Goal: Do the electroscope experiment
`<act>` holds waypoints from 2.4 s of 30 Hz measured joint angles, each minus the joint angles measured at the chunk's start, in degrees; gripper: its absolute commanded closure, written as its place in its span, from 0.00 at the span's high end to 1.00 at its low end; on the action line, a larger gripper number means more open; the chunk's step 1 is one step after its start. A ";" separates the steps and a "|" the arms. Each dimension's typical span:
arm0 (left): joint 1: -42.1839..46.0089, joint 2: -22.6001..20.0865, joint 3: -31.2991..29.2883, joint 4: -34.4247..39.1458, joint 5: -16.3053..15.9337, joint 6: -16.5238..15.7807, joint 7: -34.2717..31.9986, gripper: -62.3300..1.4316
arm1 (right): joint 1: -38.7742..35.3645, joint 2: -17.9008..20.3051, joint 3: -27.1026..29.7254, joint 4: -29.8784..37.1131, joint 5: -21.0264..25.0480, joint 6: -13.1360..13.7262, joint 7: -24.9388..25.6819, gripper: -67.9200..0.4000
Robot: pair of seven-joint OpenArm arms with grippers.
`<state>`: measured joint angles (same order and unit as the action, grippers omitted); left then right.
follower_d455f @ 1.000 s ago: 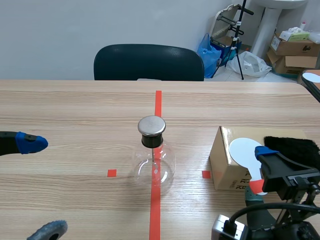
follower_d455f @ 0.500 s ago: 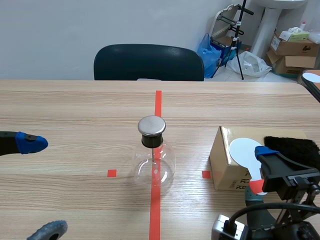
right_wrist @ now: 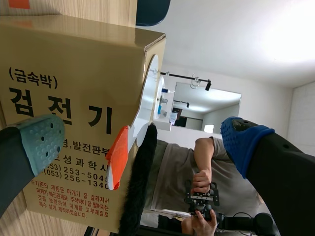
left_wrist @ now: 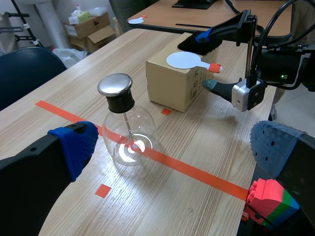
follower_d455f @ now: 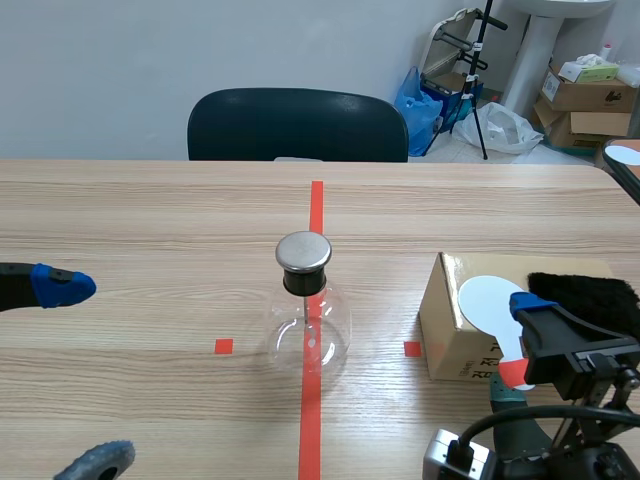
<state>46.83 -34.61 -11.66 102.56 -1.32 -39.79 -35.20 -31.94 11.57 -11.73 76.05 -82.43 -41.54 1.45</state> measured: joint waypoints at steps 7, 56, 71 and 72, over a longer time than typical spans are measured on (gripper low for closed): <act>-0.02 0.00 0.00 0.00 0.00 0.00 0.00 1.00 | 0.00 0.00 0.00 0.00 0.00 0.00 0.00 1.00; 0.09 4.96 0.00 0.00 0.13 2.40 -0.15 1.00 | -24.28 0.02 -0.02 21.31 13.73 0.17 5.07 1.00; 5.70 16.48 -0.92 15.39 -8.92 18.69 21.42 1.00 | -26.60 5.42 5.33 44.00 59.65 26.71 13.51 1.00; 5.68 16.48 -0.92 15.65 -9.73 18.91 21.55 1.00 | -26.47 5.42 6.23 45.05 61.51 29.07 13.44 1.00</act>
<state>52.51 -18.13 -12.58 118.21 -11.05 -20.88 -13.65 -58.41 16.99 -5.50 121.10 -20.93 -12.47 14.90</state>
